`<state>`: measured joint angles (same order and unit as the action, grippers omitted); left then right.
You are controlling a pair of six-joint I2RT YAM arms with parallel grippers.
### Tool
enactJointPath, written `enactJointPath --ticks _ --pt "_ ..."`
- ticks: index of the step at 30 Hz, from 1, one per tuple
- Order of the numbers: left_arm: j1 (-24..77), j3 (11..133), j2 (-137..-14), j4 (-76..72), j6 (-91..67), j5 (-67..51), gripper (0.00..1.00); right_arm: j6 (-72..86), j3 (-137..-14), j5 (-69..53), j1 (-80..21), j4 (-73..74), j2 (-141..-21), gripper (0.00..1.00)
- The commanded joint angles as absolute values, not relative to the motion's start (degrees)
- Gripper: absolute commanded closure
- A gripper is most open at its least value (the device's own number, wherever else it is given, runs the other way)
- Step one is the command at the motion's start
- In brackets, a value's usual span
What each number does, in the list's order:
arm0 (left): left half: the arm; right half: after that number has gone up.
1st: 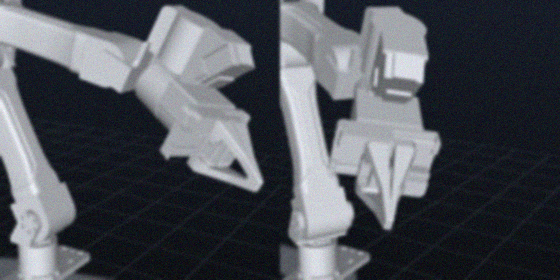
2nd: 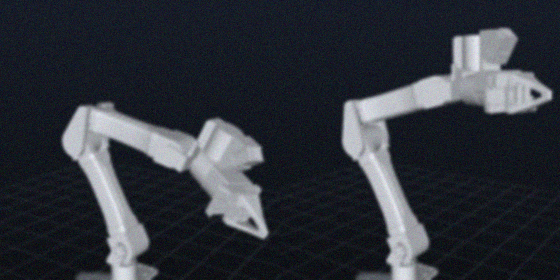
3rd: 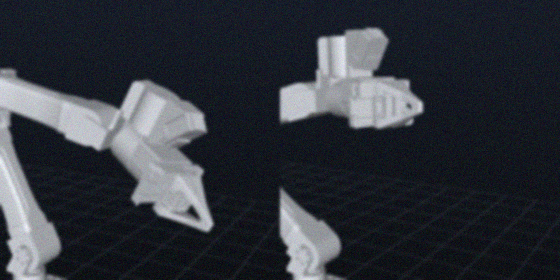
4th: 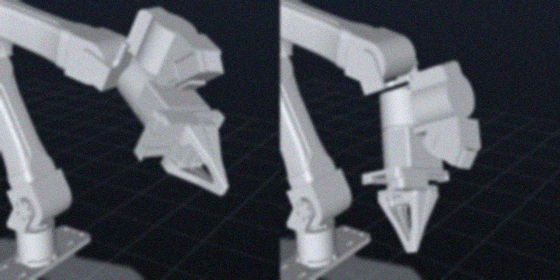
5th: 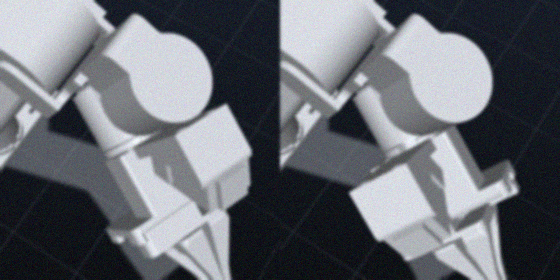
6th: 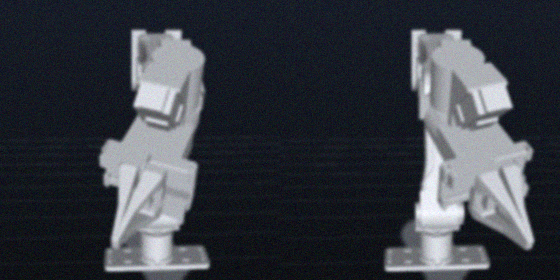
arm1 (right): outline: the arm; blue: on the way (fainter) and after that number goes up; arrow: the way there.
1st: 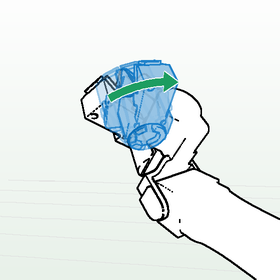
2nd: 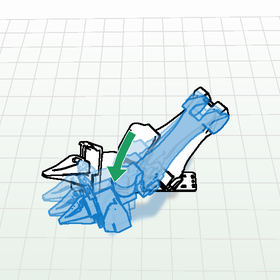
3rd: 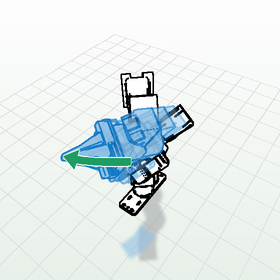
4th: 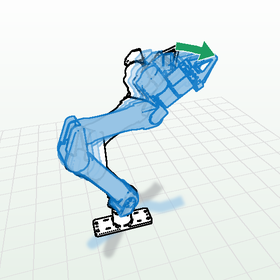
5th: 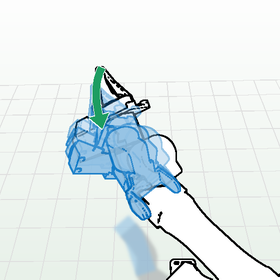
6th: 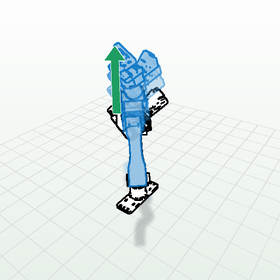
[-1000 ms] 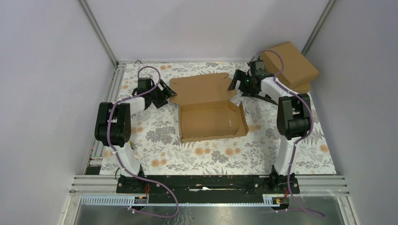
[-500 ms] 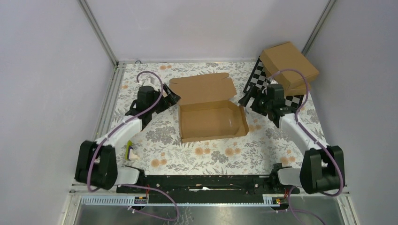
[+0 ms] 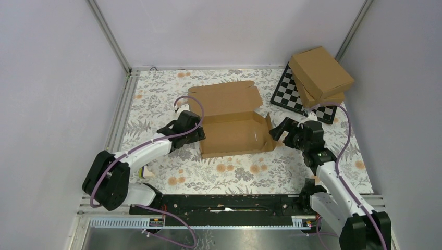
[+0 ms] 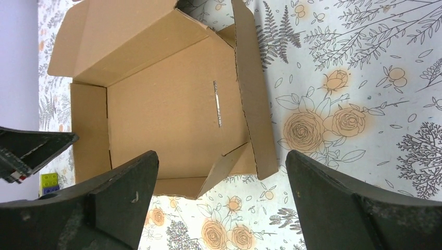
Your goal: Fold the paper box
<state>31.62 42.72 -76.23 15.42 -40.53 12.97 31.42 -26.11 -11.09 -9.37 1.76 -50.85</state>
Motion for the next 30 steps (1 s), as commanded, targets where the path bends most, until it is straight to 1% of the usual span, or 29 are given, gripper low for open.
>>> enactJointPath --ticks 1,4,6,10,13,17,23,27,30 --pt "32.1 45.1 -78.2 15.0 -41.2 17.0 0.35 30.8 -24.9 -8.6 -9.2 -0.4 -46.1 0.00" --pt "32.3 45.7 -81.7 14.3 -40.9 16.7 0.37 28.9 -25.1 -6.5 -9.2 2.7 -43.9 0.00" --pt "32.3 46.3 -83.7 14.0 -39.8 17.4 0.46 28.7 -25.1 -5.5 -9.2 3.5 -43.1 0.00" --pt "32.1 48.3 -86.3 16.2 -37.6 19.0 0.77 31.5 -23.3 -5.8 -9.2 1.3 -44.0 0.00" --pt "31.7 50.4 -86.1 20.2 -36.8 19.2 1.00 33.4 -23.0 -7.6 -9.2 1.1 -45.7 0.00" --pt "31.2 49.3 -82.7 20.6 -37.9 16.2 1.00 33.8 -23.1 -5.9 -9.3 2.3 -45.4 0.00" --pt "25.7 43.0 -76.2 13.8 -39.4 3.6 1.00 34.9 -24.0 1.2 -8.8 6.2 -44.6 0.00" --pt "23.3 40.5 -71.8 12.5 -39.6 -1.7 1.00 37.3 -25.5 -0.5 -7.6 6.4 -47.3 0.00" --pt "22.6 40.2 -69.1 13.6 -39.4 -3.3 1.00 38.4 -27.7 -4.5 -5.5 6.3 -48.8 0.00"
